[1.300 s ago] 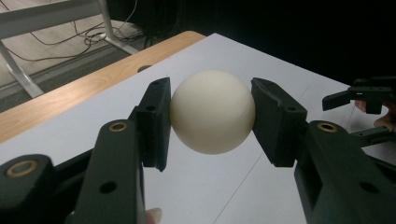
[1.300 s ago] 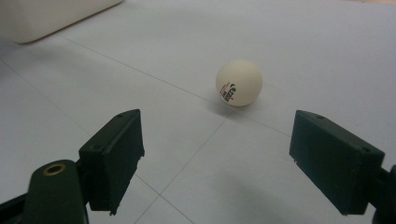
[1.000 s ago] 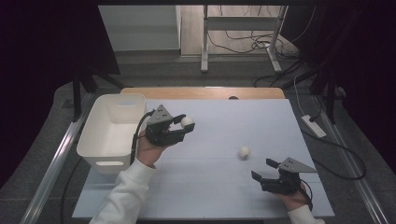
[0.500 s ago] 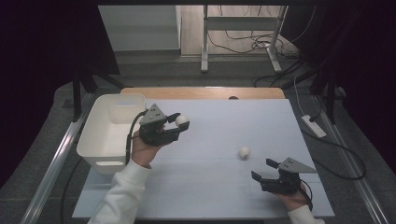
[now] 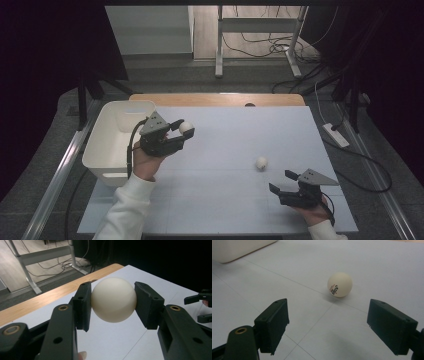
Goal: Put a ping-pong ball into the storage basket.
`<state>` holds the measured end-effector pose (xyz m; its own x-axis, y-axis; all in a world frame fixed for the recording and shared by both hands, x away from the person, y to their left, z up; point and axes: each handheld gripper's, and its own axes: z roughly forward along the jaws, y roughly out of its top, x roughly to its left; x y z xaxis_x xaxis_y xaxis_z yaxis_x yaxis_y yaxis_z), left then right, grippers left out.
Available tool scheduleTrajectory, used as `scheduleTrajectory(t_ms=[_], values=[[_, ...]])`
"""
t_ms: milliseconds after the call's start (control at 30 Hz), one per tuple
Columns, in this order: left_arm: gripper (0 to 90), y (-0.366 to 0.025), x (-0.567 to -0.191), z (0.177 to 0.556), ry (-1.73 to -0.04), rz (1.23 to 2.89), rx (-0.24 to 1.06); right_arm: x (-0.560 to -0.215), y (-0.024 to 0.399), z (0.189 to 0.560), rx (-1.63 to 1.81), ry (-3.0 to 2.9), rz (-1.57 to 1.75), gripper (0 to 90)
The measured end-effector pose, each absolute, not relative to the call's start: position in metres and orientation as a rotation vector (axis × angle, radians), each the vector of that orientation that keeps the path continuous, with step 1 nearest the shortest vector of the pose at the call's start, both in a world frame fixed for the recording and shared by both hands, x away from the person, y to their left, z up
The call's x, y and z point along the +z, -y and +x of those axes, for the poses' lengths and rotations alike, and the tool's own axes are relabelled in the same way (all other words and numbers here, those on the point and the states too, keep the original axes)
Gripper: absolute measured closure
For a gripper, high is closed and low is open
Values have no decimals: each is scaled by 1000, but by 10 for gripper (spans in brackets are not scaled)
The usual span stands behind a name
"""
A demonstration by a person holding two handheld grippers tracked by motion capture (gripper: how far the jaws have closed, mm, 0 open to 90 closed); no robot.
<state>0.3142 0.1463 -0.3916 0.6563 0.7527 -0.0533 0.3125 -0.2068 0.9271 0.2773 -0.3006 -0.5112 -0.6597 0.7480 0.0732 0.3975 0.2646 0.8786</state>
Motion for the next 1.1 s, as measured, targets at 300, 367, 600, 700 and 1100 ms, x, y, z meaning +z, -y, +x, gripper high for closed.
scheduleTrajectory(t_ms=[300, 367, 600, 700, 1100], values=[[508, -155, -391, 307, -870, 1772, 528, -511, 300, 277, 1353, -2181, 1040, 178], [508, -157, -390, 307, -873, 1768, 530, -511, 300, 277, 1351, -2181, 1039, 178], [508, -166, -390, 306, -895, 1749, 537, -511, 300, 277, 1347, -2182, 1039, 178], [508, -168, -390, 306, -901, 1738, 540, -511, 300, 277, 1350, -2181, 1040, 178], [508, -181, -388, 304, -932, 1716, 561, -511, 300, 277, 1349, -2179, 1040, 177]])
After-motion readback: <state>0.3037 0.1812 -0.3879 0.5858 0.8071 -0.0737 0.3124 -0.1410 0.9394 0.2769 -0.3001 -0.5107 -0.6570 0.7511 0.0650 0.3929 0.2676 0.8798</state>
